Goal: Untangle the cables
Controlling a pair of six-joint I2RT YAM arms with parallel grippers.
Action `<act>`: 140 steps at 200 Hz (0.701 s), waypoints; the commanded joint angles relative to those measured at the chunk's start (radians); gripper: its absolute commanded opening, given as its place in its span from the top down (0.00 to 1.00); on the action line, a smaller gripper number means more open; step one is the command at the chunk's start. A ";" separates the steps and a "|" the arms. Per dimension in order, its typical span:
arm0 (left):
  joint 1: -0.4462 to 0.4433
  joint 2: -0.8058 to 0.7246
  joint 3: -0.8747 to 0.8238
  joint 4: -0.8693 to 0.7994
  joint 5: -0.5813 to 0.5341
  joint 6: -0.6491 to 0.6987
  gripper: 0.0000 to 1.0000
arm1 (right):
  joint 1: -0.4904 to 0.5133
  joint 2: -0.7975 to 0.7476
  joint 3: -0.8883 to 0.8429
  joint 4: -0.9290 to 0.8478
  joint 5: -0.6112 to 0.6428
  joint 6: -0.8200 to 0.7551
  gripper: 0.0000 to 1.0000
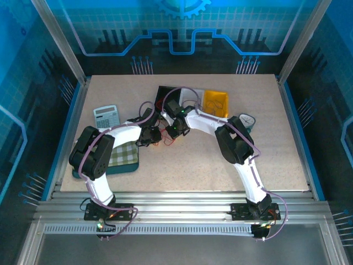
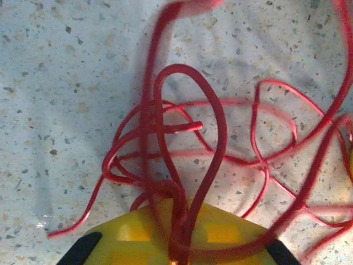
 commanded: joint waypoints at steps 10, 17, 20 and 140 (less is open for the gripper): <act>0.006 0.004 0.008 -0.047 -0.037 -0.017 0.86 | -0.041 -0.008 -0.077 -0.044 0.092 0.028 1.00; 0.008 0.006 0.007 -0.047 -0.037 -0.022 0.86 | -0.058 -0.035 -0.108 -0.022 0.072 0.050 1.00; 0.009 0.007 0.007 -0.046 -0.037 -0.023 0.86 | -0.065 -0.047 -0.122 -0.010 0.062 0.058 1.00; 0.034 0.058 0.030 -0.099 -0.078 -0.077 0.86 | -0.379 -0.481 -0.715 0.299 0.032 0.442 1.00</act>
